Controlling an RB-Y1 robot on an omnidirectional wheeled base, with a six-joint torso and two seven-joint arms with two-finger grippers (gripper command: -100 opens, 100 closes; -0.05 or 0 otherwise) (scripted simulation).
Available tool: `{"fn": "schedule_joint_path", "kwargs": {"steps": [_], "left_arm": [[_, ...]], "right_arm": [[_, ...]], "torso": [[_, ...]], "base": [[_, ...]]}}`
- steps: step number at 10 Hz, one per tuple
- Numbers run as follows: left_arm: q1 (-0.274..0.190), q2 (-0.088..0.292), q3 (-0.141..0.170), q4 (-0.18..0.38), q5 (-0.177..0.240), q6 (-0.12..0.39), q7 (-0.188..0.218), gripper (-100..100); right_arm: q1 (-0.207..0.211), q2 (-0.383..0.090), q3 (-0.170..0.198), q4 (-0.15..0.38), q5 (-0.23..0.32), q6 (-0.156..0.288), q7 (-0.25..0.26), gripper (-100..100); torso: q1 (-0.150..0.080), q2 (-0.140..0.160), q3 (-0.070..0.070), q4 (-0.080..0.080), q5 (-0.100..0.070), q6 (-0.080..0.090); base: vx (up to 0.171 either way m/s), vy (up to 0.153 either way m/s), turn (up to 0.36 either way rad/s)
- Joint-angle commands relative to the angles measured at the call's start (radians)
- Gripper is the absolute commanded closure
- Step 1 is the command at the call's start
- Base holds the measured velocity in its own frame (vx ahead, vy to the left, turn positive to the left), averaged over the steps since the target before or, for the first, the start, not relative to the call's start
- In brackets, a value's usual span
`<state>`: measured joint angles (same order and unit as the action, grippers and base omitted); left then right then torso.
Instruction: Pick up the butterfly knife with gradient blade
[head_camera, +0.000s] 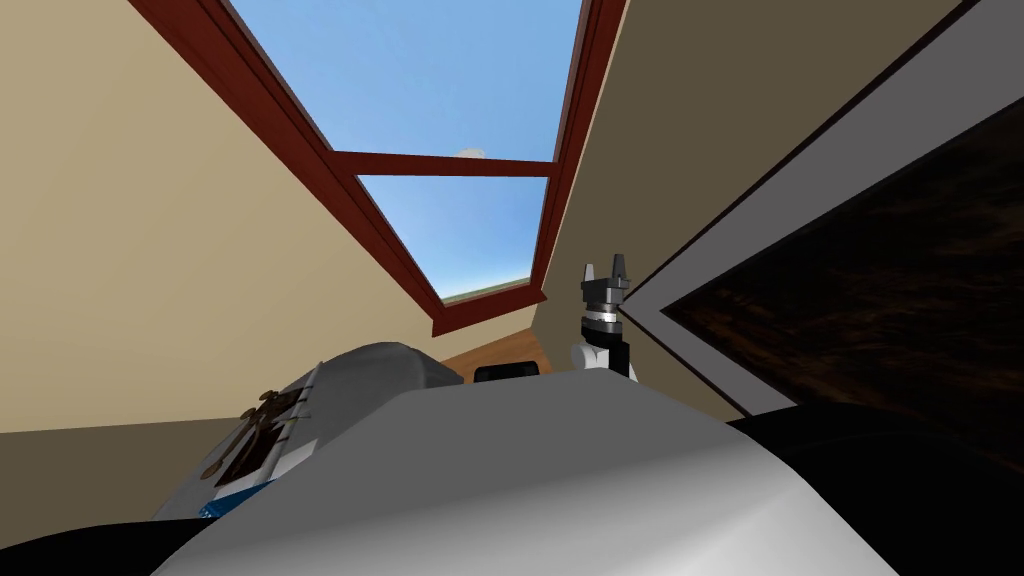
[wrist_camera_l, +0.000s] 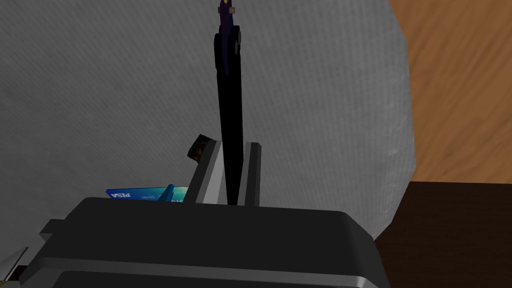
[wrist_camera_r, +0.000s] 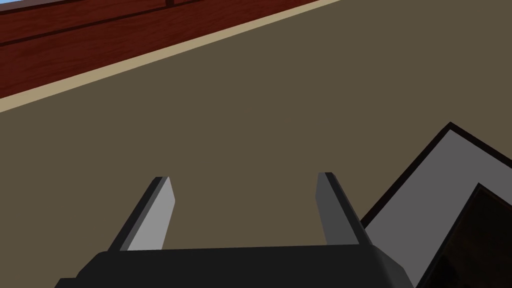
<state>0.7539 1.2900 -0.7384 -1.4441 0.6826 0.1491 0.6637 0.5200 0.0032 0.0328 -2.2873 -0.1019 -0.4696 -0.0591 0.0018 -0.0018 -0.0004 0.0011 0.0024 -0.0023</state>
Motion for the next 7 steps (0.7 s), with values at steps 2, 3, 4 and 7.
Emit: {"fn": "schedule_joint_path", "kwargs": {"steps": [2, 3, 4, 7], "left_arm": [[0.000, 0.000, 0.000, 0.000, 0.000, 0.000, 0.000, 100], [0.000, 0.000, 0.000, 0.000, 0.000, 0.000, 0.001, 0], [0.001, 0.030, -0.003, -0.019, 0.012, -0.005, 0.011, 100], [0.014, 0.086, -0.005, -0.057, 0.030, -0.011, 0.031, 100]], "right_arm": [[0.000, 0.000, 0.000, 0.000, 0.000, 0.000, 0.000, 0], [0.000, 0.000, 0.000, 0.000, 0.000, 0.000, 0.000, 0], [0.000, 0.000, 0.000, 0.000, 0.000, 0.000, 0.000, 0], [0.000, 0.000, 0.000, 0.000, 0.000, 0.000, 0.000, 0]], "torso": [[0.001, 0.000, 0.000, 0.000, 0.000, 0.000], [0.001, 0.000, 0.000, 0.000, 0.000, 0.000], [0.001, 0.000, 0.000, 0.000, 0.000, 0.000], [-0.002, 0.001, 0.001, 0.000, -0.001, 0.000]], "base": [[0.000, 0.000, 0.000], [0.000, 0.000, 0.000], [-0.006, -0.023, 0.001], [-0.019, -0.040, 0.004]]}}
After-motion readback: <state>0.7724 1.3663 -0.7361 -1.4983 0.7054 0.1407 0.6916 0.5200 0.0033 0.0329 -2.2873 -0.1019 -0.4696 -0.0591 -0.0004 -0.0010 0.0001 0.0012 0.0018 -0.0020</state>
